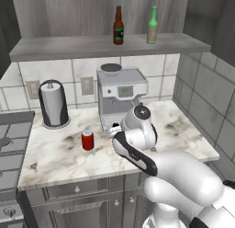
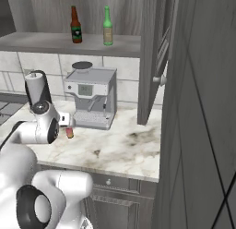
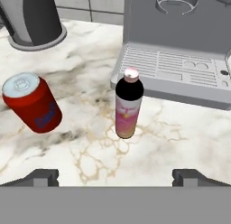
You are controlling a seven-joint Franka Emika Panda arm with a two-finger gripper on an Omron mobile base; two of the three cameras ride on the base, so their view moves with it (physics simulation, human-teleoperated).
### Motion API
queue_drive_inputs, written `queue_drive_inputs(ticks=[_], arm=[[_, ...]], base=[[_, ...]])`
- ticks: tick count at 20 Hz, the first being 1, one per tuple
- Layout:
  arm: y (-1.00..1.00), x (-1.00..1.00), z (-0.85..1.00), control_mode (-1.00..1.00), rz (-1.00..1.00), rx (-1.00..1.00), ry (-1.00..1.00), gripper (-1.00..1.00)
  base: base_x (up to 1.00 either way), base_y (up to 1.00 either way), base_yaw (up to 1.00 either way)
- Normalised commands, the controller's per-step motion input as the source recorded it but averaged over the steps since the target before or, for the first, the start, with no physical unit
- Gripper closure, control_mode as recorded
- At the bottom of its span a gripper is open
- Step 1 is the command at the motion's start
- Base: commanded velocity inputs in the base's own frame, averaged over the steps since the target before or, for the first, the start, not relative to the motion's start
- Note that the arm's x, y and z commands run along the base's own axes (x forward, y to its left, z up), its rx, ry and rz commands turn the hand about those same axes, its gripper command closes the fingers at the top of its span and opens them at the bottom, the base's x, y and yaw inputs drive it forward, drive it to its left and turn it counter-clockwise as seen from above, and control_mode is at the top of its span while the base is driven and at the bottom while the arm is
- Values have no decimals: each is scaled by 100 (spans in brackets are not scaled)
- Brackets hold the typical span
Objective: Sort all alcoholic drinks to one cabinet, and non-alcoholic drinks to the other.
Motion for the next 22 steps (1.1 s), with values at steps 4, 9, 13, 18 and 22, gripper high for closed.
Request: queue_drive_inputs(ticks=[4,9,13,18,22], arm=[[5,15,-18,-100,0,-2,0,-100],[2,13,-14,-100,0,-2,0,-100],[2,13,-8,-100,0,-1,0,-100],[1,13,-2,-100,0,0,0,-100],[3,12,0,-100,0,0,0,-100]], base=[[0,0,0],[0,0,0],[0,0,0],[0,0,0],[0,0,0]])
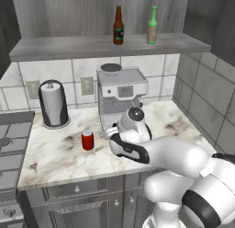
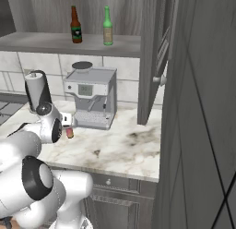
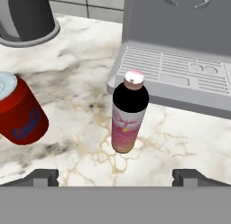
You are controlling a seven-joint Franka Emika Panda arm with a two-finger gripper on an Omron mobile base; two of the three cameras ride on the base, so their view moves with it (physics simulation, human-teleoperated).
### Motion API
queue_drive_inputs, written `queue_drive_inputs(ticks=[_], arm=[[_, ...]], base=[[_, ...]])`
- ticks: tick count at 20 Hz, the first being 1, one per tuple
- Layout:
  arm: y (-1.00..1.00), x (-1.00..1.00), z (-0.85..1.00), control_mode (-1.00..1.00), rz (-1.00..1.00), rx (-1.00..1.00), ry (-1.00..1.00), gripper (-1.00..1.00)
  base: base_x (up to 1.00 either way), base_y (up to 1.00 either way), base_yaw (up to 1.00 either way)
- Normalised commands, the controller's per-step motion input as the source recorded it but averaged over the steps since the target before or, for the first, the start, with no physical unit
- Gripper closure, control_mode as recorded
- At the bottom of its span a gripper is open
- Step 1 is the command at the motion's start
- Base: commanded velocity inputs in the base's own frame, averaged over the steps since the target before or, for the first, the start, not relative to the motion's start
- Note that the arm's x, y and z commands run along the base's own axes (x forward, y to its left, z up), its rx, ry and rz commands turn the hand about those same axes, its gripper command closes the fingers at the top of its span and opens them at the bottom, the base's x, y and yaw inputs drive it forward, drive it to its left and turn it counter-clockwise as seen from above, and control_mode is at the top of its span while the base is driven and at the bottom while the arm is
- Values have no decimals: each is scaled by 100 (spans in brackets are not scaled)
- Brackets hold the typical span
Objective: Sort all alcoholic drinks to one cabinet, and non-alcoholic drinks to the other.
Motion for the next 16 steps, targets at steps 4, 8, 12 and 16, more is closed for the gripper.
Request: queue_drive_inputs(ticks=[4,8,12,16], arm=[[4,13,-4,-100,0,0,0,-100],[2,10,-10,-100,0,0,-1,-100],[0,8,-8,-100,0,0,-2,-100],[0,7,-5,-100,0,0,0,-100]], base=[[0,0,0],[0,0,0],[0,0,0],[0,0,0]])
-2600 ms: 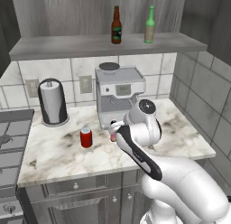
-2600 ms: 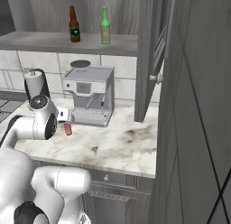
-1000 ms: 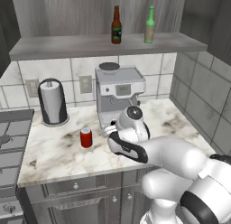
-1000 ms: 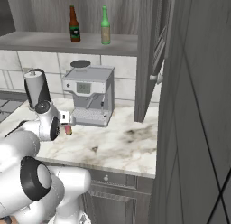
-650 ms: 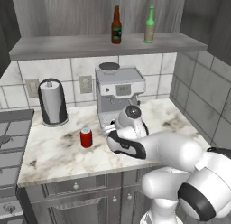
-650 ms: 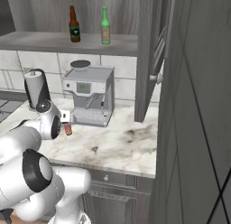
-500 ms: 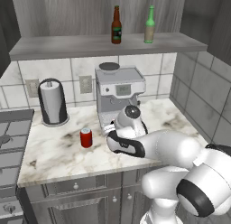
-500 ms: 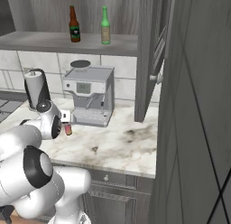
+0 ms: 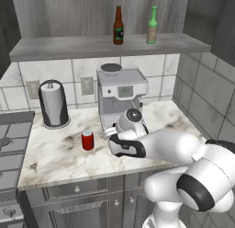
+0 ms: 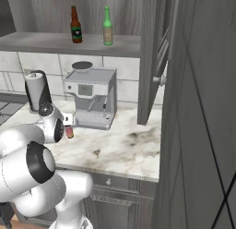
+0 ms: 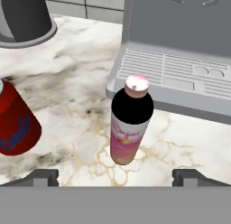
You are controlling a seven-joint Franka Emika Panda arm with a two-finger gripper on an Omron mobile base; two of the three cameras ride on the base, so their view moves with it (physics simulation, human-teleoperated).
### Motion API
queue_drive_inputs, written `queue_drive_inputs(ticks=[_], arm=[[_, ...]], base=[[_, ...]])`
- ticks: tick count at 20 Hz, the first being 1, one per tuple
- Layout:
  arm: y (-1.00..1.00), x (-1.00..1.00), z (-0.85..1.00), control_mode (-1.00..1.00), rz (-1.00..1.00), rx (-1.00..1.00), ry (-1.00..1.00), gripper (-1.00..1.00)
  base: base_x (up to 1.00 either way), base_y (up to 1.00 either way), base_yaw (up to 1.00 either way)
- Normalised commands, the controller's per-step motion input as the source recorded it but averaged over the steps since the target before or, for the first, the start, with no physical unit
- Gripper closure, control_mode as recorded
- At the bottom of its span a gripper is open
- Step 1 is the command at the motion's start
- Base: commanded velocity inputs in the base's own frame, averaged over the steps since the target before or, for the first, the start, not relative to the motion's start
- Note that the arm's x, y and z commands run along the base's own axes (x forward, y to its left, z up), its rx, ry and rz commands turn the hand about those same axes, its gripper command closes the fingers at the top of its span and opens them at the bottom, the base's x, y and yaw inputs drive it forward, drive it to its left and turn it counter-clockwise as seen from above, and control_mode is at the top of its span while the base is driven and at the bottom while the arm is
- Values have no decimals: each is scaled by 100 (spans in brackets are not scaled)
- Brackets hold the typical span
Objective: Sort all alcoholic drinks to one cabinet, and non-alcoholic drinks to the other.
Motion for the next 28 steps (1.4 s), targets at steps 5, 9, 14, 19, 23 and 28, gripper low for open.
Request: queue_drive_inputs(ticks=[5,9,14,19,23,28], arm=[[0,7,-1,-100,-1,0,0,-100],[0,9,0,-100,-1,0,0,-100],[0,12,-1,-100,-1,0,0,-100],[0,12,-3,-100,-2,0,0,-100],[0,13,-6,-100,-2,0,0,-100],[0,12,-12,-100,-1,0,0,-100]], base=[[0,0,0],[0,0,0],[0,0,0],[0,0,0],[0,0,0],[0,0,0]])
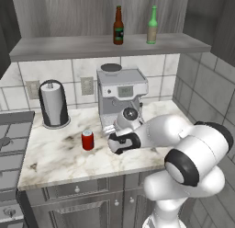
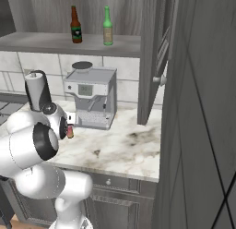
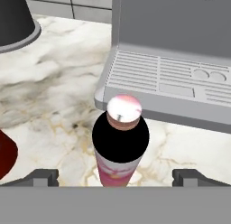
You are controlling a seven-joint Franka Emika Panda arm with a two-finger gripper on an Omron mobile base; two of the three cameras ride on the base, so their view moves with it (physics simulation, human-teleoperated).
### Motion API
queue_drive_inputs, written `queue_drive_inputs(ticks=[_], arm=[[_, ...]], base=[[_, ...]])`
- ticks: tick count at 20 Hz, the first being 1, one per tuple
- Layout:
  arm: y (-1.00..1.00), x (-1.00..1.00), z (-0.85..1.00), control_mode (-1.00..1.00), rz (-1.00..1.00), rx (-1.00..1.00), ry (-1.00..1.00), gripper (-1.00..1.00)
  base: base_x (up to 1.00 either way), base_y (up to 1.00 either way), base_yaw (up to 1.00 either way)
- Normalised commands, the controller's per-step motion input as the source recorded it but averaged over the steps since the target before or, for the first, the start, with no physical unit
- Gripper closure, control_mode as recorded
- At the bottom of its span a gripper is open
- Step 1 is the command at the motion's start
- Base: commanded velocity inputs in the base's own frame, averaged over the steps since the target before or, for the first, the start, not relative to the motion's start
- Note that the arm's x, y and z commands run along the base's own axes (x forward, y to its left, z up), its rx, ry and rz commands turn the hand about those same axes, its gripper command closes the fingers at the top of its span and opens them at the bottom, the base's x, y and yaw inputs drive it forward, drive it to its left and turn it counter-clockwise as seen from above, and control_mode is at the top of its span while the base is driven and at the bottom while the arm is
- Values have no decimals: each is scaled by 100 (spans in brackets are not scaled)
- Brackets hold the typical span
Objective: Sort all alcoholic drinks to one cabinet, and non-alcoholic drinks to the other.
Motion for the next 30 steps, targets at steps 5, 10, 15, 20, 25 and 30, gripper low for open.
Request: queue_drive_inputs(ticks=[5,10,15,20,25,30], arm=[[0,8,-16,-100,0,0,0,-100],[2,5,-17,-100,0,0,0,-100],[0,2,-8,-100,0,0,-3,-100],[0,3,-2,-100,0,0,-1,-100],[0,4,0,-100,0,0,0,-100],[0,5,0,-100,0,0,0,-100]], base=[[0,0,0],[0,0,0],[0,0,0],[0,0,0],[0,0,0],[0,0,0]])
